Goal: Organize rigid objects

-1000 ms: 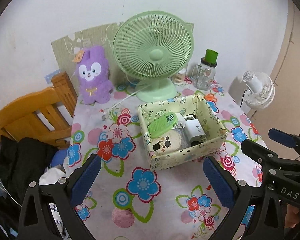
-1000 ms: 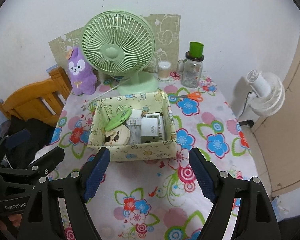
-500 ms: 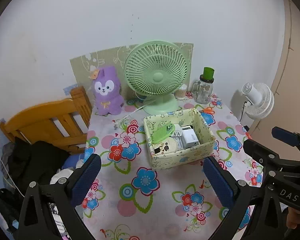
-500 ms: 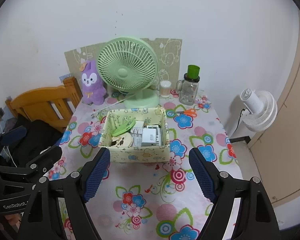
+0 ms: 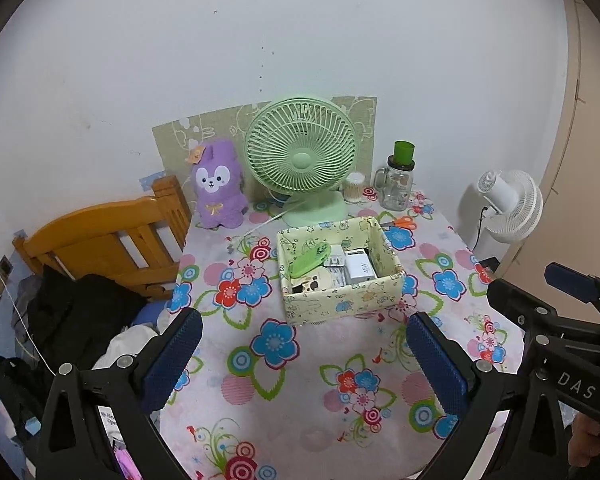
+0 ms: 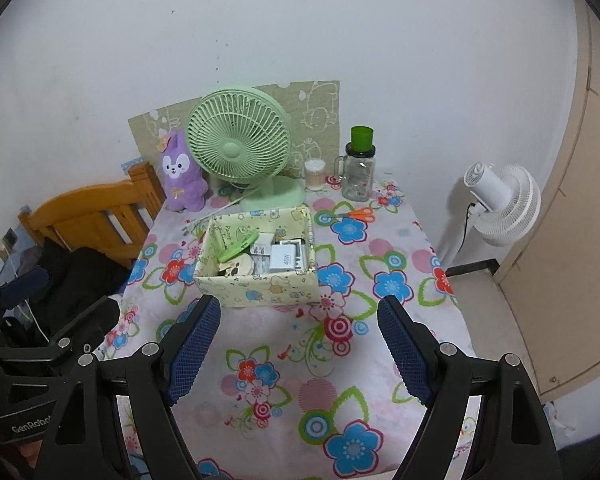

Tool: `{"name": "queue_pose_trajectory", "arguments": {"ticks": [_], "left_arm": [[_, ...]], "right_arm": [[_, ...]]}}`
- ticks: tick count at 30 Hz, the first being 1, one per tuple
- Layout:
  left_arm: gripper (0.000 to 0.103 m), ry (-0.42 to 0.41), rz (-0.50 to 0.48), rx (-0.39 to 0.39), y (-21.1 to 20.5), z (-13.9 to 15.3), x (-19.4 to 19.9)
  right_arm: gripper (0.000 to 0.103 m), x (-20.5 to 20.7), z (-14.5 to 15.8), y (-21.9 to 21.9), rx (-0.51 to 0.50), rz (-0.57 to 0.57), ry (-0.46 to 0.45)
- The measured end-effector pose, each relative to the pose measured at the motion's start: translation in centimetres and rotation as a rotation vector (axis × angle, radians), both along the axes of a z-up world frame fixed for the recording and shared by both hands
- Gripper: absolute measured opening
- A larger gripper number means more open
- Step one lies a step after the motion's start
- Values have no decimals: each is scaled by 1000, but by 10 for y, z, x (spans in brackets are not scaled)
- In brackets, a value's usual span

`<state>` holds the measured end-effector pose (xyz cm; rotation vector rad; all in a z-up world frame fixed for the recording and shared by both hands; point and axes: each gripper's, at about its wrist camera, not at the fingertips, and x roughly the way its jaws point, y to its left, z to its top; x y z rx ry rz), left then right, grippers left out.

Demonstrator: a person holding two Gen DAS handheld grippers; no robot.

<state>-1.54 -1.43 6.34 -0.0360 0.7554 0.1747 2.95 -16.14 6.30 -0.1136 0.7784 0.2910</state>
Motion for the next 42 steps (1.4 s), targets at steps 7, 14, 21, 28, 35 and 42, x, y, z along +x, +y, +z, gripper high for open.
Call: {"name": "queue_pose_trajectory", "arguments": {"ticks": [7,14,21,28,35,42], "left_arm": [[103,-1,2,-10,-5,-5,-6],[103,-14,-3,-13,-8,-3,-9],[103,-40,2,-17,-16,-1,-14],[103,-46,17,-21,-18,-1,-20],[103,-41,18,-16,-21,-2,-24],[103,-38,19,-16,-19,-2,-27]], "right_arm": [[83,-8,-2,-7,-8,-10,-31],[83,-13,0,-11,5,-9,-43],[83,-17,4,-18,4,-9,-62],[83,-21,3,-20,6,-4,-71],[83,-25,2,-23,4,-7,-64],[83,-26,2,-22,5,-8,-64]]}}
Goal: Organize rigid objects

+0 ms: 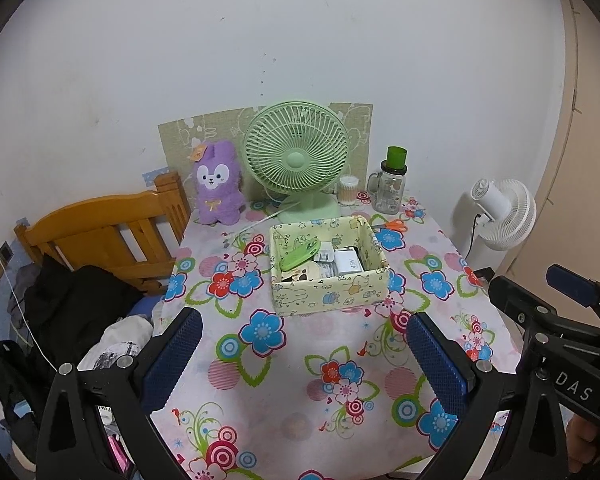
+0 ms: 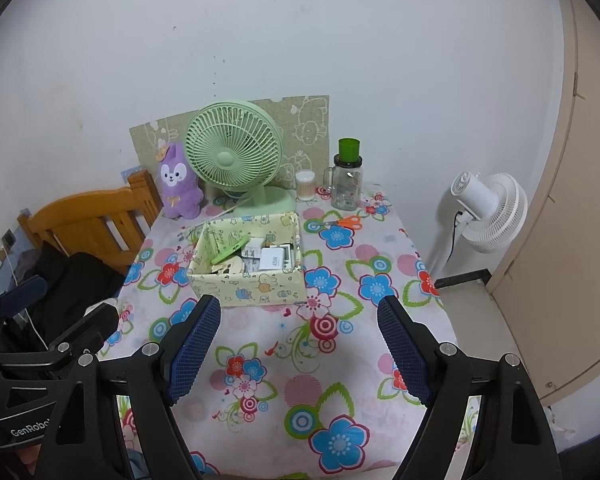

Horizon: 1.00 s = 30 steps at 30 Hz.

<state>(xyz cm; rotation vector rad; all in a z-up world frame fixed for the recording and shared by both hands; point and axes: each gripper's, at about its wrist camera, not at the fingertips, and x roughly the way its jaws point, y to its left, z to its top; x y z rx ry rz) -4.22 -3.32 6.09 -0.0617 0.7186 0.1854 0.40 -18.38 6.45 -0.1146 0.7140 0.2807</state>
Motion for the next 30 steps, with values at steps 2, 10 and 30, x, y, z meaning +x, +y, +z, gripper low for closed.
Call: {"name": "queue_pose_trajectory", "arguments": {"ticks": [2,10,30], "left_arm": [[103,1,-1,-1,0,0,0],[103,-1,-16,-13,3,-1,2],[103,7,-53,-23,1,-5,15]], "right_arm": [[83,-1,0,0,-3,0,2],[83,-2,0,0,-16,-18,1],[83,7,-2,-2,-23,-62,12]]}}
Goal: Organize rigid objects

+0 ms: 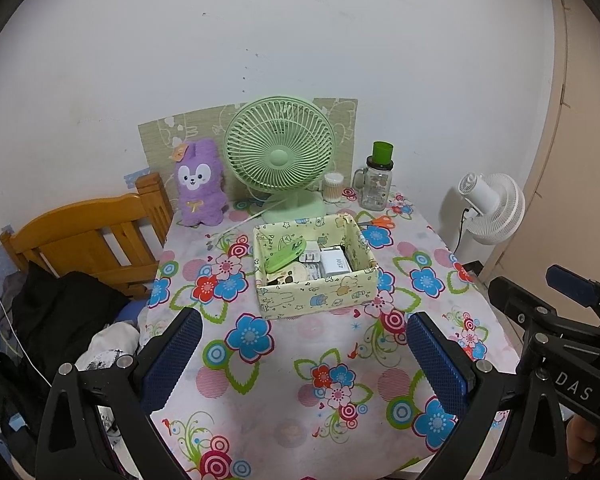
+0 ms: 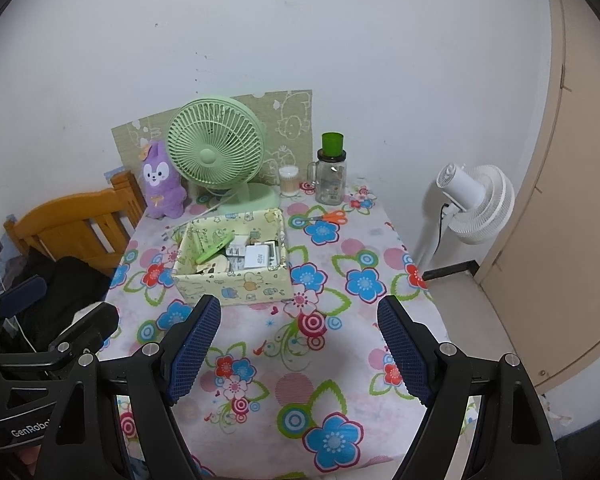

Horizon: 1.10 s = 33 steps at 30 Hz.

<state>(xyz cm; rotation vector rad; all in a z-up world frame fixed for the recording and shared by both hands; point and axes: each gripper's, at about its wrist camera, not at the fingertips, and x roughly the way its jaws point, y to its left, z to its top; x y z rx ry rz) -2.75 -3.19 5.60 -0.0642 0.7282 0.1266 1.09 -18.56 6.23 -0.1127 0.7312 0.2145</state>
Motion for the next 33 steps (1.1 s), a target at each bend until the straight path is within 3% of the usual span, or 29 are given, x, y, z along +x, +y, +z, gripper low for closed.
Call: {"name": "queue_pose_trajectory", "arguments": {"ticks": [33], "left_arm": [[103,-3,-5,7,1,-6,3]], "right_arm": [[83,3,-4,-1,-2,2,7]]}}
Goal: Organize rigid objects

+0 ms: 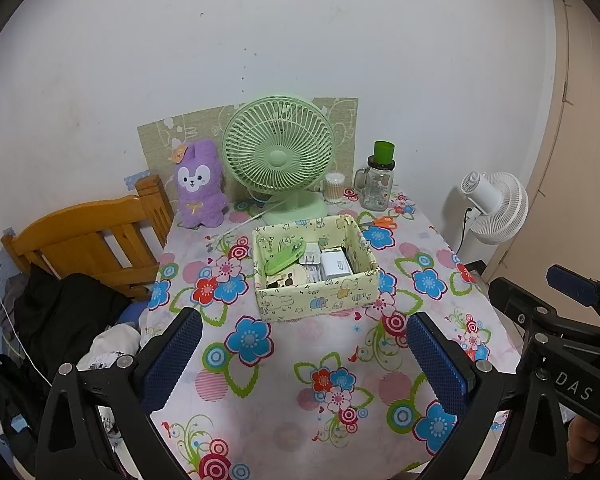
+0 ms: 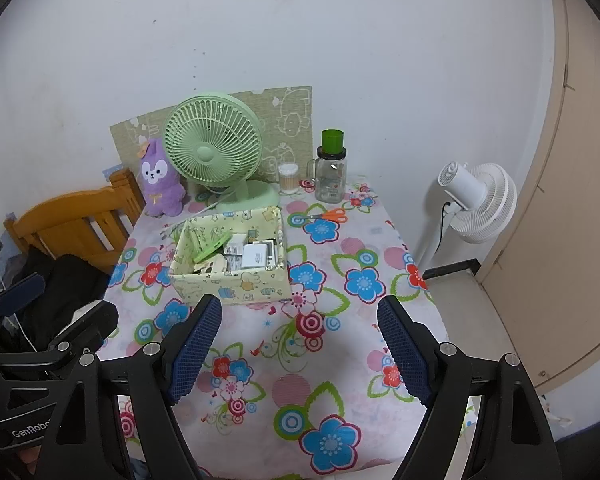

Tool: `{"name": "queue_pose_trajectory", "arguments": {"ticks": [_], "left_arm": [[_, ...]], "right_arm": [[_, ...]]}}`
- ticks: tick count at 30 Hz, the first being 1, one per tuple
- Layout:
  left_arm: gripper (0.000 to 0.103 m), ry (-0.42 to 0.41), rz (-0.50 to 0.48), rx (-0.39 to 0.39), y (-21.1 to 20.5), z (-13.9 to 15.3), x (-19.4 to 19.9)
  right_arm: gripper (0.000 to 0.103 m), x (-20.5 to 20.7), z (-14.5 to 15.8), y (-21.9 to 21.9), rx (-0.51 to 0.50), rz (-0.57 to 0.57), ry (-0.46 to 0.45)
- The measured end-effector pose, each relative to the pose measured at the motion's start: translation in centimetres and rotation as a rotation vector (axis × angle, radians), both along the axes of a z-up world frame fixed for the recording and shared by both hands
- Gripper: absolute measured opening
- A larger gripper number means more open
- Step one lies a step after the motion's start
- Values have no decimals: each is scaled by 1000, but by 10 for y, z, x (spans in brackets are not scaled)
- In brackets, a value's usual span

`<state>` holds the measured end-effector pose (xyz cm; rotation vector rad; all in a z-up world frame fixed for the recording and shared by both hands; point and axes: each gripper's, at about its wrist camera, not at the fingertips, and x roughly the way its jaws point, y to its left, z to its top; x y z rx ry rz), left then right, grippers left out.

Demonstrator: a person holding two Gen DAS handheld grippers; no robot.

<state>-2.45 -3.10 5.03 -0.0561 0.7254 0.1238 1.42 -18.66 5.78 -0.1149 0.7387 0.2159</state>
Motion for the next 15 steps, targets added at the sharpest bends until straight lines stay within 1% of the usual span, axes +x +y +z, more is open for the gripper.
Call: {"name": "queue_pose_trajectory", "arguments": {"ticks": [7,15], "left_arm": [[103,2,-2,0,1,-1,2],[103,22,-8,-12,9,-8,6]], "right_arm": [[83,1,-1,1,-2,1,1],[83,5,-6,6,-18,0,21]]}}
